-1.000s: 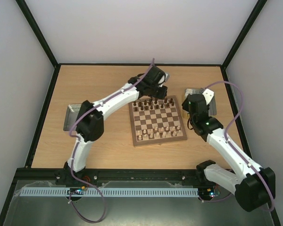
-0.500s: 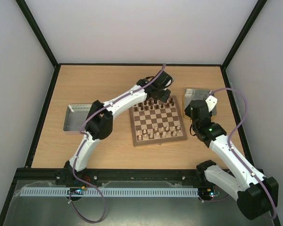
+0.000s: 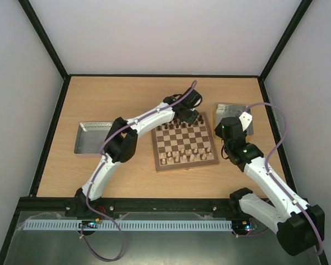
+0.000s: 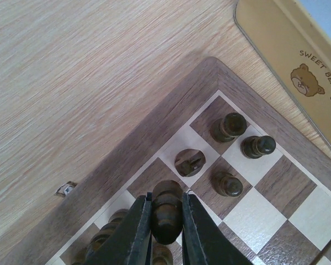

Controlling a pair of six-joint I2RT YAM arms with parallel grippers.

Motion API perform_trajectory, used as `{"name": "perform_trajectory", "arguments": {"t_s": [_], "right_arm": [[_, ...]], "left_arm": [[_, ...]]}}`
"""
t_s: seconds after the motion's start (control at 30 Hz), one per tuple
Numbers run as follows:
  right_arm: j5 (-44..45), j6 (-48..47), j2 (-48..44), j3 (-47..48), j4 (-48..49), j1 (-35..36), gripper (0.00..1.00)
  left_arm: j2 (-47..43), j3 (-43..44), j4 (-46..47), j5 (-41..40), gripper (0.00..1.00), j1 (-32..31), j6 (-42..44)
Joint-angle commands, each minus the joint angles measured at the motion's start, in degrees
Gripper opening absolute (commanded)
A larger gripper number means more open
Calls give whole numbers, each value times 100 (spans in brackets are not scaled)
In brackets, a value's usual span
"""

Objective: Set up the chess pieces on the board
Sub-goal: Place the chess piece on the chessboard.

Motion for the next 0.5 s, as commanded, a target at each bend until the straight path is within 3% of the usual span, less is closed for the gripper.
{"name": "perform_trajectory", "arguments": {"t_s": [0.0,0.47], "right_arm": [[45,59,36,-20,-133,-24,65],[2,76,57,-20,-180,-24,65]], "left_arm": [[166,182,-117,7,8,-10,78],[331,200,-77,-85,13,4,146]]}}
